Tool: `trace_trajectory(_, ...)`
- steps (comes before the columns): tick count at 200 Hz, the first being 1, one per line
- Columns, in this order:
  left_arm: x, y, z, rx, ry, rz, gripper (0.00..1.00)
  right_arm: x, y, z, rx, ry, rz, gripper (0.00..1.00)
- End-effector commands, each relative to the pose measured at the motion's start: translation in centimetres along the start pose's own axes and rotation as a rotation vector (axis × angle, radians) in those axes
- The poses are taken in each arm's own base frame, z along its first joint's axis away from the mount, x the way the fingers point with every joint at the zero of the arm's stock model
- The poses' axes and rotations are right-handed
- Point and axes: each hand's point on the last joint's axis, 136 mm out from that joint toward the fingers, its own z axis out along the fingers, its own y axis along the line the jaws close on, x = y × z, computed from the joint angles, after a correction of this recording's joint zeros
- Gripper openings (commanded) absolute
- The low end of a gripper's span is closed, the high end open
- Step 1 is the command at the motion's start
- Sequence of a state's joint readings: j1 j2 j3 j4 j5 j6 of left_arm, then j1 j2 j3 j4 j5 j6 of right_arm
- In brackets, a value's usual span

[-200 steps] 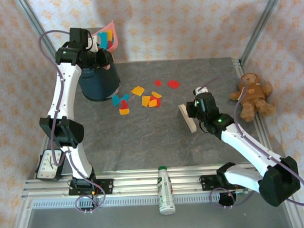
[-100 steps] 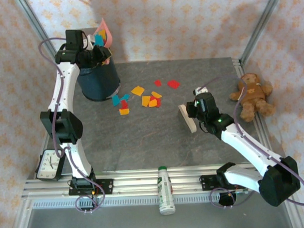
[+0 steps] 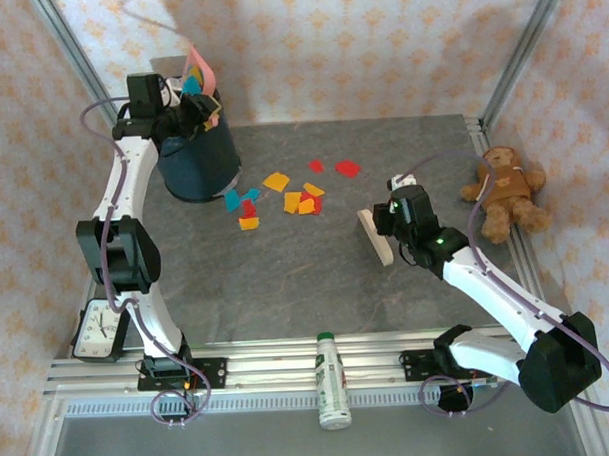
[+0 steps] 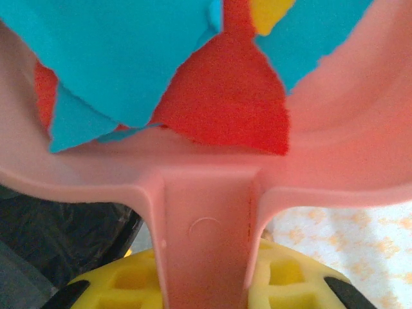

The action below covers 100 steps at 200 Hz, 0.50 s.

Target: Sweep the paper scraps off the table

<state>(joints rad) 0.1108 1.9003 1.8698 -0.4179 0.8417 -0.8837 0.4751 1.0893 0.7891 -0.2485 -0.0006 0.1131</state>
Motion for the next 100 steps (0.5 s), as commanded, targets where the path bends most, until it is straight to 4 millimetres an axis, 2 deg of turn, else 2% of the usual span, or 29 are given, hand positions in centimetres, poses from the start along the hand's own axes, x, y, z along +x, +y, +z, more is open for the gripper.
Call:
trace_trajectory(1, -0.7, -4.5, -2.2, 0.147, -0.046, 0.025, 0.00, -0.1, 0.1, 0.0, 0.001, -0.006, 0.014, 0.00)
trace_trajectory(69, -0.9, -5.5, -2.7, 0.223, -0.055, -0.027, 0.00, 0.1, 0.1, 0.1, 0.000, 0.001, 0.015, 0.00)
trace_trajectory(100, -1.1, -6.6, -3.4, 0.305, -0.070, -0.080, 0.00, 0.2, 0.1, 0.2, 0.002, 0.004, 0.013, 0.00)
